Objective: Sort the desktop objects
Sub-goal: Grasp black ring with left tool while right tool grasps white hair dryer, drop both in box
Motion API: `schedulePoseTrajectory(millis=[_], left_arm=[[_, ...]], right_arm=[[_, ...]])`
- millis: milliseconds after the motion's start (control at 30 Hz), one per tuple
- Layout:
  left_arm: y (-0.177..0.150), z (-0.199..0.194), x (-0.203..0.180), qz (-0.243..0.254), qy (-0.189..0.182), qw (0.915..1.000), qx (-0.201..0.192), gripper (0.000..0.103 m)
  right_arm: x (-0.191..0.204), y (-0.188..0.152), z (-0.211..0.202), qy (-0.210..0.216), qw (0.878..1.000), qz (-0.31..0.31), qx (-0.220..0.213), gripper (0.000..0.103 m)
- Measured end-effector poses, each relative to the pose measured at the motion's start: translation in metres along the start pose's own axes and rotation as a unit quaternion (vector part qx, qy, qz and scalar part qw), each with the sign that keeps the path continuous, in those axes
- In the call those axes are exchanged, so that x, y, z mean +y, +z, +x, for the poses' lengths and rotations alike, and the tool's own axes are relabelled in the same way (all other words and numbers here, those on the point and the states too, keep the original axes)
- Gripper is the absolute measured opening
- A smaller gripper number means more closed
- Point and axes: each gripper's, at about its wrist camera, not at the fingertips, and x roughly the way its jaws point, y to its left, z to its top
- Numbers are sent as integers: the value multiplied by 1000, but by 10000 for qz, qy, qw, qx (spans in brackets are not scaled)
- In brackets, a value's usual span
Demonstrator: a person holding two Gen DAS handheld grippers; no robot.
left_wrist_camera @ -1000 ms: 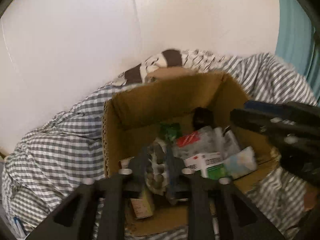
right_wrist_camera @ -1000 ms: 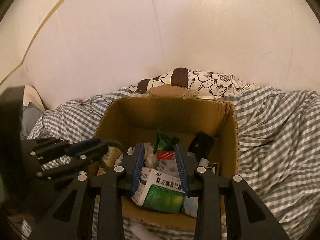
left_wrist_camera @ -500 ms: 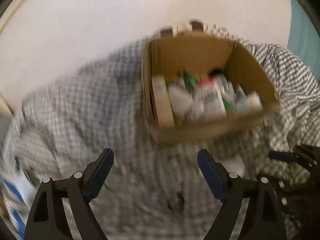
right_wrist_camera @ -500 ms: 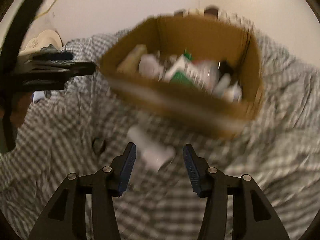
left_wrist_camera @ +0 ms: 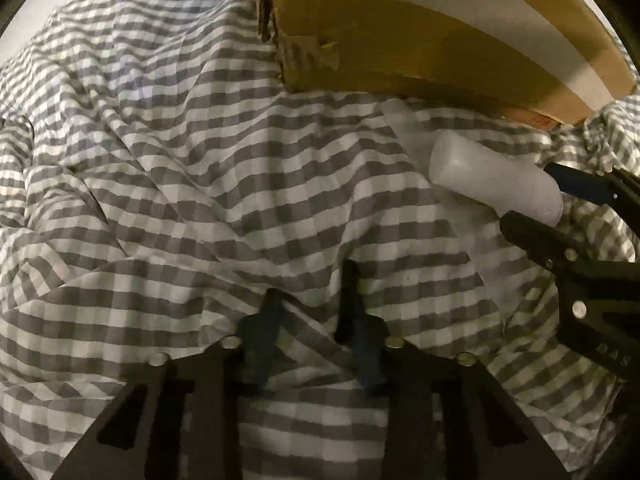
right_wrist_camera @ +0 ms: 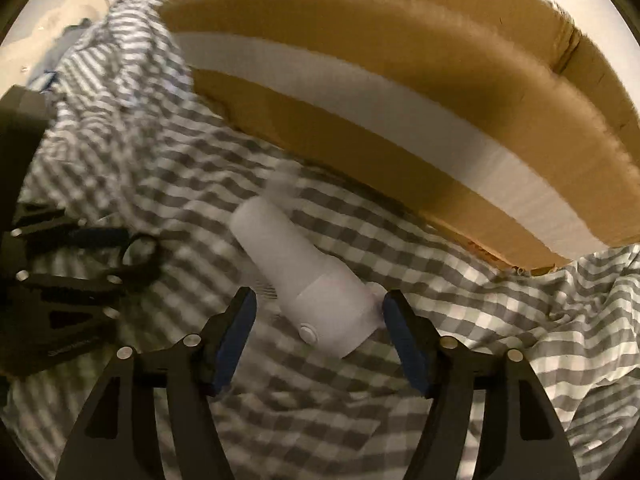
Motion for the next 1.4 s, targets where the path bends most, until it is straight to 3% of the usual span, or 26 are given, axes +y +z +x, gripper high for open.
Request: schedulePoseTrajectory(millis=[100, 233, 633, 667, 733, 767, 867, 933, 1000, 1067, 1133, 1200, 1400], left_arm=[[-1, -2, 2, -33, -26, 10000, -64, 16], [-4, -19, 9, -119, -76, 9996, -254, 10], [-21, -104, 21, -90, -396, 9936, -1050, 5], [-20, -112, 20, -71, -399, 9929, -1122, 5], [-11, -124, 15, -33, -455, 9903, -1309, 5], [-5, -130, 12, -18, -532, 9889, -1390, 5], [7, -148, 8, 49, -568, 9853, -1607, 5], [14, -145, 5, 65, -491, 9857, -1609, 5], [14, -135, 6, 25, -510, 9867, -1543, 5], [11, -120, 9, -10, -552, 9885, -1409, 5], [8, -98, 10, -78, -555, 9909, -1224, 5], [6, -82, 8, -91, -528, 9915, -1188, 6], [13, -35, 7, -182, -467, 9959, -753, 16]], right_arm=[[-9, -1, 10, -74, 9995, 206, 223, 61], [-17, -5, -3, -141, 9989, 444, -2, 59], [-27, -39, -125, 150, 9873, 1172, -1057, 55], [-25, -37, -133, 122, 9864, 1168, -1149, 52], [-24, -30, -148, 84, 9859, 1081, -1274, 16], [-24, -25, -152, 89, 9855, 1027, -1346, 9], [-21, -11, -159, -71, 9869, 766, -1415, 9], [-25, -7, -147, -19, 9877, 832, -1320, 15], [-32, -13, -131, 223, 9865, 1192, -1101, 40], [-39, -23, -114, 500, 9812, 1639, -887, 53], [-40, -33, -91, 778, 9751, 1998, -560, 53], [-34, -36, -68, 763, 9743, 2106, -243, 54], [-32, -26, -25, 1102, 9577, 2657, 59, 54]])
